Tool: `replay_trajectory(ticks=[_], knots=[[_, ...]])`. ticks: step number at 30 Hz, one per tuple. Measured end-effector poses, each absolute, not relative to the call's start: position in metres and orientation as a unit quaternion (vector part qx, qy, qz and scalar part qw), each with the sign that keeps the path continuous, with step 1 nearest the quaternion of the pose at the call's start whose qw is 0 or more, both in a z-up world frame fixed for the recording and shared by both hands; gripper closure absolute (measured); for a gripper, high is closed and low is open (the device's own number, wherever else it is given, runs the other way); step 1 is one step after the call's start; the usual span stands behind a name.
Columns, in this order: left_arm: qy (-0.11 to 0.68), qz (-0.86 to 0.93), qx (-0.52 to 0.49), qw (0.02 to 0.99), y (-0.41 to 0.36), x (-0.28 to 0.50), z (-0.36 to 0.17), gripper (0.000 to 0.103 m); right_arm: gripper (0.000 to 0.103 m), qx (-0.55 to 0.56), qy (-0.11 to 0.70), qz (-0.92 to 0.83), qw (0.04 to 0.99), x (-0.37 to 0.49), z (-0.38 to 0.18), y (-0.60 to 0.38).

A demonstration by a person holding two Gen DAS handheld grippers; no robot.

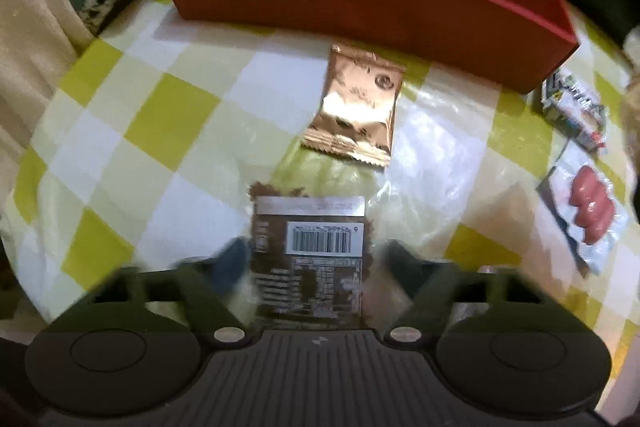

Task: Organize snacks

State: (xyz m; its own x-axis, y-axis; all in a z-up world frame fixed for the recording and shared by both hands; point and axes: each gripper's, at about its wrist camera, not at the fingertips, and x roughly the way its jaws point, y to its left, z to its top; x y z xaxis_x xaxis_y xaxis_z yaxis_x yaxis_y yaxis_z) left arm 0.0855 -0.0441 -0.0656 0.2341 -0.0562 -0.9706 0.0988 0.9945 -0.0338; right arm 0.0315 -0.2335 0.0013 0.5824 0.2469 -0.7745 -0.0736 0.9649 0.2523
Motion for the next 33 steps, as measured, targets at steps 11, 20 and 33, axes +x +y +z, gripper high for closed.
replay_trajectory(ticks=[11, 20, 33], knots=[[0.606, -0.088, -0.02, 0.791, -0.026, 0.088, -0.041, 0.062, 0.019, 0.087, 0.446, 0.104, 0.885, 0.037, 0.001, -0.217], [0.632, -0.038, 0.0, 0.774, -0.007, 0.091, -0.063, 0.016, 0.019, 0.086, 0.45, 0.11, 0.882, 0.039, 0.0, -0.214], [0.629, -0.065, -0.041, 0.773, 0.004, 0.101, -0.057, 0.063, 0.019, 0.082, 0.449, 0.115, 0.883, 0.041, -0.001, -0.209]])
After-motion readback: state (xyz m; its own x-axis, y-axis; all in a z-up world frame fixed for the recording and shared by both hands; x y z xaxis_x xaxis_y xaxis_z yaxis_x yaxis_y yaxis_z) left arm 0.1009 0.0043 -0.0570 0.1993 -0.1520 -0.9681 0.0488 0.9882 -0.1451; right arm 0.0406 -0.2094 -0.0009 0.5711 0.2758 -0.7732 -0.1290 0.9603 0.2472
